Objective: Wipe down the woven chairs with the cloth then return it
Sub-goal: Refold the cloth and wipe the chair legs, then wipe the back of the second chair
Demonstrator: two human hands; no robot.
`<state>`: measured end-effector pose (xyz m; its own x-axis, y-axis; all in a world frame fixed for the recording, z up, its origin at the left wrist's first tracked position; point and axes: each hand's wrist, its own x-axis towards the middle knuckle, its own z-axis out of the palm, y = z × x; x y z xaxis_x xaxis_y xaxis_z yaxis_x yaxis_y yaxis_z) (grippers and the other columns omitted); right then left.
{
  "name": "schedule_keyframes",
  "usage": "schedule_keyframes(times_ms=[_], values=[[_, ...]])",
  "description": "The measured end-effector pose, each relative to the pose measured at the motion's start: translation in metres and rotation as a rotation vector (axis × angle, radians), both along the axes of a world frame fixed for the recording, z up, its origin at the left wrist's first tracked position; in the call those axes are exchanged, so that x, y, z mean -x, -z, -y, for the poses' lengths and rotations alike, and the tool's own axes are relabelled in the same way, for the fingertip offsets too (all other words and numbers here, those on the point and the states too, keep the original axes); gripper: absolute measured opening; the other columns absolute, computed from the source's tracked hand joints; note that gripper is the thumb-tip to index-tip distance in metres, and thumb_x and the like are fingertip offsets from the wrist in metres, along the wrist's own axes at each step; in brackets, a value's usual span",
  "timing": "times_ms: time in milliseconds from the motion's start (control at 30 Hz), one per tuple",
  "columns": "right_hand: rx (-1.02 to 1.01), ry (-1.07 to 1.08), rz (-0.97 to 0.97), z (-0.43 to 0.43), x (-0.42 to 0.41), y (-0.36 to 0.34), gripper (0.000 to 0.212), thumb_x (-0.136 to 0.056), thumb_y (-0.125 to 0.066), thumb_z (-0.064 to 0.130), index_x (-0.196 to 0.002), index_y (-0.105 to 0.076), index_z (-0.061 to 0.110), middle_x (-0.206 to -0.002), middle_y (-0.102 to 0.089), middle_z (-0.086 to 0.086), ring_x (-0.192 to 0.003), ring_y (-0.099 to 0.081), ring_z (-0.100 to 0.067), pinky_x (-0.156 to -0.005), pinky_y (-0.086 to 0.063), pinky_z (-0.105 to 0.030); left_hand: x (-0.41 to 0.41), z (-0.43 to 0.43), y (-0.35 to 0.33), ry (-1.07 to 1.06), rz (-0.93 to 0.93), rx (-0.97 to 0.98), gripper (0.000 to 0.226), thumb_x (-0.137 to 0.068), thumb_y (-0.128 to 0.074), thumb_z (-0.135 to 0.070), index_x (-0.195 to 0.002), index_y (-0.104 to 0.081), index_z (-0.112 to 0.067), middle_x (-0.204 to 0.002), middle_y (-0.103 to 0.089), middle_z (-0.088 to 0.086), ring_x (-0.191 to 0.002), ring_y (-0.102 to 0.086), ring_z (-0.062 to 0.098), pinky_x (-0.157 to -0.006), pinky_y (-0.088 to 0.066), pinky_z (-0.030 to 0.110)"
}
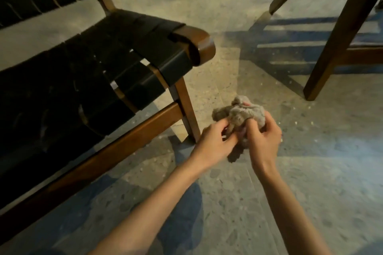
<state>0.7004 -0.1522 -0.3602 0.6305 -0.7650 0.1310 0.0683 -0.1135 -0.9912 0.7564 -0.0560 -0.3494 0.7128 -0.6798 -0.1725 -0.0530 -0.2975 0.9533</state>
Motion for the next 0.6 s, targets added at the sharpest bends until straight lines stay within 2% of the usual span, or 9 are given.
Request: schedule_keyframes(times_ms=[100,200,267,333,500,600], values=[[0.107,0.072,0.166,0.020,0.001,-0.055,0.020,-0.083,-0.045,0.002,-0.092,-0.063,0.004,-0.077,-0.060,0.003,-0.071,-0.054,-0.007,-0.067,-0.047,-0.022,0.000,0.015,-0.059,0.150,0.040,0.090,0.036,-0.095,-0.055,-0.023,-0.130,-0.054,-0.020,-0.125,-0.062,-0.002,-0.118,-0.055,0.006,-0.101,-0.047,0.033],[0.204,0.023,0.264,0.031,-0.007,-0.115,0.017,-0.086,-0.043,-0.003,-0.090,-0.058,0.003,-0.079,-0.054,-0.011,-0.074,-0.050,-0.024,-0.069,-0.044,-0.037,-0.006,0.017,-0.118,0.157,0.150,0.179,0.036,-0.096,-0.053,-0.020,-0.131,-0.053,-0.015,-0.127,-0.060,0.002,-0.121,-0.053,0.009,-0.102,-0.045,0.033],[0.254,-0.054,0.286,0.030,-0.014,-0.152,0.017,-0.089,-0.044,-0.002,-0.085,-0.055,0.009,-0.078,-0.052,-0.008,-0.074,-0.048,-0.026,-0.069,-0.044,-0.038,-0.010,0.014,-0.152,0.083,0.200,0.261,0.033,-0.096,-0.053,-0.017,-0.129,-0.054,-0.013,-0.124,-0.062,0.002,-0.117,-0.056,0.008,-0.098,-0.047,0.025],[0.286,-0.104,0.297,0.022,-0.021,-0.183,0.020,-0.091,-0.045,0.000,-0.083,-0.054,0.017,-0.078,-0.053,-0.001,-0.073,-0.050,-0.018,-0.070,-0.044,-0.032,-0.012,0.008,-0.179,-0.006,0.236,0.325,0.030,-0.096,-0.053,-0.016,-0.125,-0.057,-0.013,-0.118,-0.064,0.000,-0.110,-0.058,0.005,-0.092,-0.049,0.018],[0.278,-0.240,0.267,-0.023,-0.041,-0.230,0.016,-0.093,-0.046,0.002,-0.086,-0.055,0.013,-0.081,-0.055,-0.003,-0.076,-0.053,-0.013,-0.071,-0.047,-0.028,-0.027,-0.037,-0.218,-0.159,0.291,0.356,0.028,-0.094,-0.055,-0.030,-0.120,-0.059,-0.020,-0.105,-0.067,-0.008,-0.097,-0.063,-0.001,-0.081,-0.054,0.020],[0.284,-0.268,0.242,-0.059,-0.057,-0.233,0.018,-0.093,-0.048,0.004,-0.083,-0.056,0.018,-0.076,-0.056,0.005,-0.073,-0.054,-0.008,-0.067,-0.049,-0.025,-0.041,-0.075,-0.220,-0.228,0.280,0.355,0.027,-0.093,-0.055,-0.036,-0.118,-0.057,-0.026,-0.101,-0.067,-0.013,-0.091,-0.063,-0.007,-0.072,-0.052,0.011]])
